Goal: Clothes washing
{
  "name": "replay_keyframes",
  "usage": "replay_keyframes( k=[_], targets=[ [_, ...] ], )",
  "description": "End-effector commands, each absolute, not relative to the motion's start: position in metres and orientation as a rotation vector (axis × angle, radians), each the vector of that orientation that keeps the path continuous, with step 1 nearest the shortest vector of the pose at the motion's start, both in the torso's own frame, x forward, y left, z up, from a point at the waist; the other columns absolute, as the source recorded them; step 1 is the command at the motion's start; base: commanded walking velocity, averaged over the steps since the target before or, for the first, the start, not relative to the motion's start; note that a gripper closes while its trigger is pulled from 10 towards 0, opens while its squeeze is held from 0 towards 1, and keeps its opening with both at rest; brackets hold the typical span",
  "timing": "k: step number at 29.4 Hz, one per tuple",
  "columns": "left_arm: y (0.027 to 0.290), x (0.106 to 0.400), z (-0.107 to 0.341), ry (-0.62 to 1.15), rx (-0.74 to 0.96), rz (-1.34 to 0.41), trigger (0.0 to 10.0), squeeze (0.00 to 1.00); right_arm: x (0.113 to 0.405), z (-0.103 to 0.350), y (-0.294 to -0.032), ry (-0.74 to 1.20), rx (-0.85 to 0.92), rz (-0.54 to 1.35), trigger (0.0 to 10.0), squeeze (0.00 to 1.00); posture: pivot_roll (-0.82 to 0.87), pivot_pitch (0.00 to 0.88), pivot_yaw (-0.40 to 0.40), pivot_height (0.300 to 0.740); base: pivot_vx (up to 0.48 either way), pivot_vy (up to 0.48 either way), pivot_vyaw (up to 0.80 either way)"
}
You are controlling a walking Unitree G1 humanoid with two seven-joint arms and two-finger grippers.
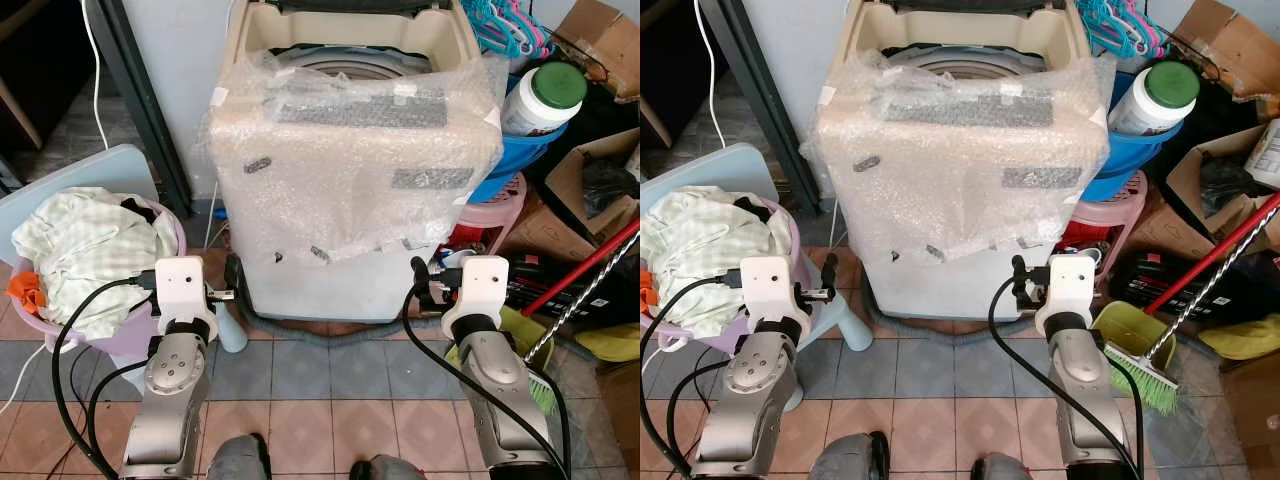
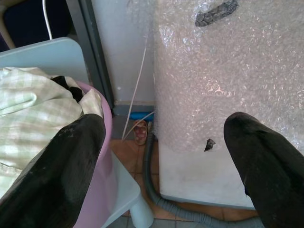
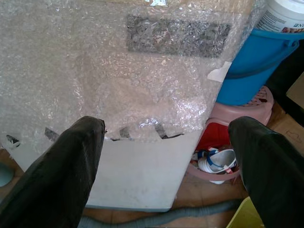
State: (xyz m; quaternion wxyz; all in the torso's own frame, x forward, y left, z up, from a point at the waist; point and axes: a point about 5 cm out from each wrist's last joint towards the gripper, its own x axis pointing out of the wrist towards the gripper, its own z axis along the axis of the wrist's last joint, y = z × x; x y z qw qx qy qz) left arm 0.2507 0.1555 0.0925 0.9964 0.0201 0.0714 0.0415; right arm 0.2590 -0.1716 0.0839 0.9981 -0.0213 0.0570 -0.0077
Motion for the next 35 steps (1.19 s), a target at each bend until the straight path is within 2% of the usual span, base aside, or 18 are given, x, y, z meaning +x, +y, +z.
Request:
replay_keyframes(
  k=[1,35],
  targets=[
    [0.1556,0.2505,0.0968,0.133,0.059,0.099,10.0,0.00,0.2592,0.0899,-0.1727,0.090,-0.058,-0.010,10.0,0.00,0.07,0.122,-0.009,0.740,0.000,0.000,0.80],
    [0.1561,0.2530,0.0968,0.147,0.042,0.140,10.0,0.00,0.2659,0.0908,-0.1706,0.097,-0.026,0.010,10.0,0.00,0.08,0.133,-0.026,0.740,0.000,0.000,0.79]
  ],
)
